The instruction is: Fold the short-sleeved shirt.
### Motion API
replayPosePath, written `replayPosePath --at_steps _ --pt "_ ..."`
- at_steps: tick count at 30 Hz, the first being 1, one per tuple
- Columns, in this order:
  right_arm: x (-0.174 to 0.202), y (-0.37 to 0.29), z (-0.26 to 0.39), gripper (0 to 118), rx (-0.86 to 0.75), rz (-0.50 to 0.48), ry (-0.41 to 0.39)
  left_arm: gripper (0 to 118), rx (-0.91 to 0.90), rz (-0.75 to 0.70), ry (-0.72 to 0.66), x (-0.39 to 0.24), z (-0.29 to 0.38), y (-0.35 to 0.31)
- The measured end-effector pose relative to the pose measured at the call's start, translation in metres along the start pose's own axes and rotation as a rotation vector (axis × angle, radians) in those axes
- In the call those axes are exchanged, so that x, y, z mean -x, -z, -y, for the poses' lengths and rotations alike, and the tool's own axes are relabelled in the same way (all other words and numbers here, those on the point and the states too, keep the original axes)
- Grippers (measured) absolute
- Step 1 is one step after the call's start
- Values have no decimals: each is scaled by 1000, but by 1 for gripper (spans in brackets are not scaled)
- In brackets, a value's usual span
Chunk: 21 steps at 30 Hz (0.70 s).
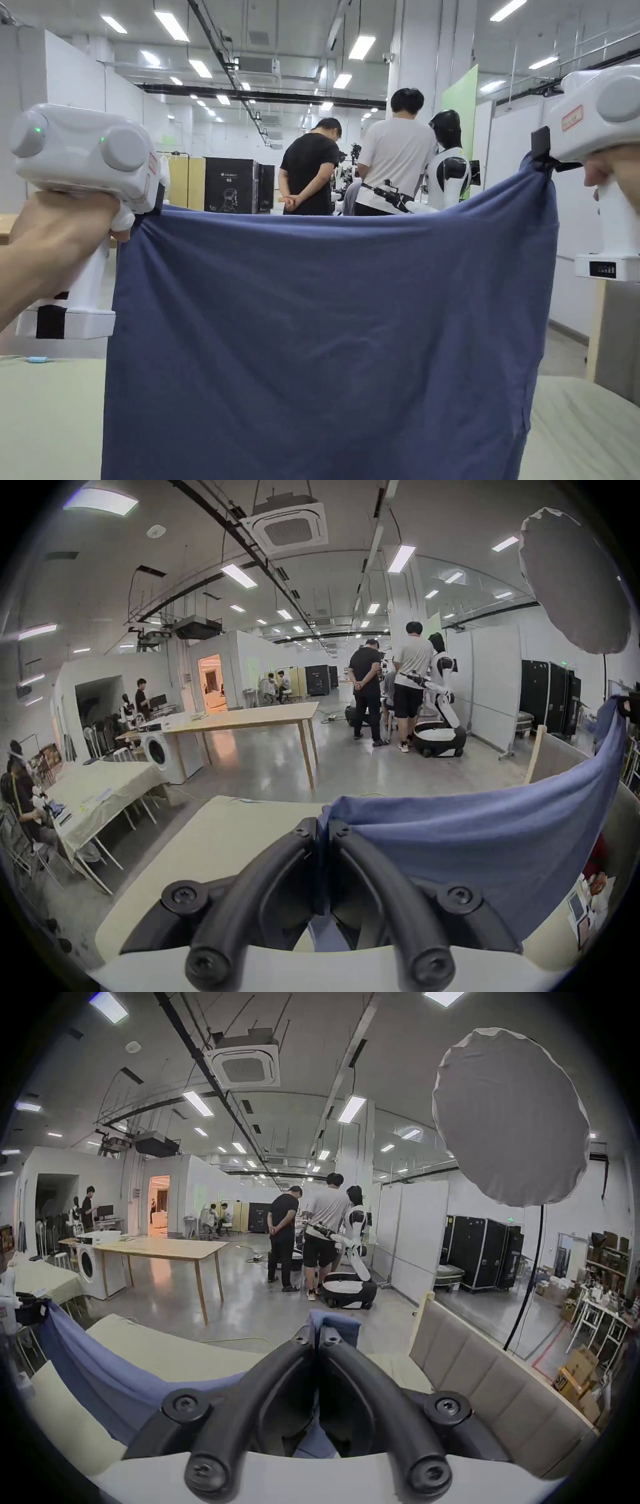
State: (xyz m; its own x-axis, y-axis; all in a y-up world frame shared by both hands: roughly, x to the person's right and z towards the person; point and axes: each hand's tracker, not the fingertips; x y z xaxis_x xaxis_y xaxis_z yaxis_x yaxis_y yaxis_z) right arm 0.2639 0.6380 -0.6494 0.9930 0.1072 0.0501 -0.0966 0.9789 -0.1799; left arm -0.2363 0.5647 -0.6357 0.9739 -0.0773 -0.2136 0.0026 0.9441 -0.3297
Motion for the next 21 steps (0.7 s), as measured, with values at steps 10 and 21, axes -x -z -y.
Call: replayPosePath --at_steps 10,21 --pt "18 64 60 1 67 -8 -41 4 75 -35 22 -17 51 83" --pt "12 -24 233 1 286 -139 -27 4 272 47 93 -16 217 69"
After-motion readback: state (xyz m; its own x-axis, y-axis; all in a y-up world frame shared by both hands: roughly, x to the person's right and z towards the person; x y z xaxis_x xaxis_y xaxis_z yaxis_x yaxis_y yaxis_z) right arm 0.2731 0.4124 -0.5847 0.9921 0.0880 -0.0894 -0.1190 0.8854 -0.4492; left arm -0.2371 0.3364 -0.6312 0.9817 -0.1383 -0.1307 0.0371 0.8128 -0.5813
